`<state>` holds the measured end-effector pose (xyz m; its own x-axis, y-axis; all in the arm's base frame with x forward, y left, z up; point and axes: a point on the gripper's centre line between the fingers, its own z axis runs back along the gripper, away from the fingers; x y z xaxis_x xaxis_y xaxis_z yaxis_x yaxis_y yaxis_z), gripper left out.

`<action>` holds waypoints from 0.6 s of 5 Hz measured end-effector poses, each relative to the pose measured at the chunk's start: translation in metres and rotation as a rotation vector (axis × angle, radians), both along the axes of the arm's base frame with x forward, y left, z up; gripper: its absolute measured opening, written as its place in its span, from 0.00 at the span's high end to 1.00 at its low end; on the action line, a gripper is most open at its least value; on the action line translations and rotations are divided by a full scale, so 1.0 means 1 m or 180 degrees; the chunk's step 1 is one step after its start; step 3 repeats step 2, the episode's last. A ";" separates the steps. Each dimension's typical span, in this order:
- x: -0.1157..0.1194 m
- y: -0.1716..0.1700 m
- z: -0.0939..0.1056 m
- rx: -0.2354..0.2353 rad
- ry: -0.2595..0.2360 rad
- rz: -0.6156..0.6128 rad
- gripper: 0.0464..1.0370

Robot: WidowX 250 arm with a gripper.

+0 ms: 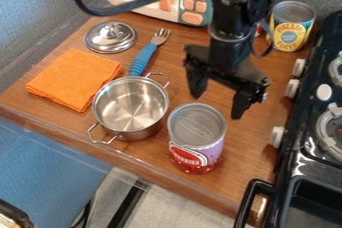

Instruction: Move a can from top to bottom

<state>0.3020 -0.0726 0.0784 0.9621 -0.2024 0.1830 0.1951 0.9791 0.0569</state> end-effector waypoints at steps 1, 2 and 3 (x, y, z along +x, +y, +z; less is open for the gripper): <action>0.005 0.002 0.008 0.0145 -0.0181 -0.0223 0.04; 0.005 0.003 0.010 0.0160 -0.0152 -0.0232 0.04; 0.005 0.003 0.010 0.0160 -0.0152 -0.0232 0.04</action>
